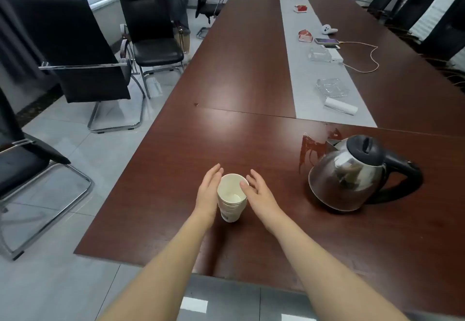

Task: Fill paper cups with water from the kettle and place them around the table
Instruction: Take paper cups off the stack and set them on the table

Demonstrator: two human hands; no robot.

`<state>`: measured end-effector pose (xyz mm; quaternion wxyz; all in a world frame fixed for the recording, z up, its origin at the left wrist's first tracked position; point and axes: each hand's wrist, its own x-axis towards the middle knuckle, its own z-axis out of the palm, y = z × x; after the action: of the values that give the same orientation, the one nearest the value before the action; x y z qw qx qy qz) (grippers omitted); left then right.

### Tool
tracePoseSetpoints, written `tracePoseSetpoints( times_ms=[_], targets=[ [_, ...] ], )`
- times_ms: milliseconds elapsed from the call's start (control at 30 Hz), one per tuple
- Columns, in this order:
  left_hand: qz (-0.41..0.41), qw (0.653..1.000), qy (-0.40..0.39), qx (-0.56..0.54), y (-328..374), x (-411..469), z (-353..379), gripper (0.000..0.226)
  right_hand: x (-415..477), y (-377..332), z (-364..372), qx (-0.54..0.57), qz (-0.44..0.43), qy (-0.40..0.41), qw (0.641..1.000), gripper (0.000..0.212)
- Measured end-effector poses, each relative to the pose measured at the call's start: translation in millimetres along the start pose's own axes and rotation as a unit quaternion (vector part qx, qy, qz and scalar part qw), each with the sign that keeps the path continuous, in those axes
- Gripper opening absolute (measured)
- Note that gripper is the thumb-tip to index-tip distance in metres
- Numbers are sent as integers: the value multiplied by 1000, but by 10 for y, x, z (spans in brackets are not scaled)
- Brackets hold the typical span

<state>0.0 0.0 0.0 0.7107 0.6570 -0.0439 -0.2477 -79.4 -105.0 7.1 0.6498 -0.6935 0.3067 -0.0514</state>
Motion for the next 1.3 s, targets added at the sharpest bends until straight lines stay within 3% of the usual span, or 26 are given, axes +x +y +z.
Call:
tracePoseSetpoints(
  times_ms=[533, 767, 1067, 1167, 1300],
  targets=[
    [-25, 994, -27, 99, -172, -53, 22, 24, -6, 17, 75, -24, 3, 11, 1000, 45],
    [-31, 992, -34, 122, 31, -90, 119, 38, -9, -77, 56, -37, -14, 17, 999, 41],
    [10, 958, -227, 175, 337, -256, 61, 46, -58, -411, -136, -19, 22, 36, 999, 47],
    [35, 949, -252, 187, 399, -275, 39, 57, -98, -519, -197, -16, 57, 10, 998, 53],
    [43, 957, -235, 162, 520, -352, 79, 46, -208, -650, -263, -40, 94, -23, 995, 59]
  ],
)
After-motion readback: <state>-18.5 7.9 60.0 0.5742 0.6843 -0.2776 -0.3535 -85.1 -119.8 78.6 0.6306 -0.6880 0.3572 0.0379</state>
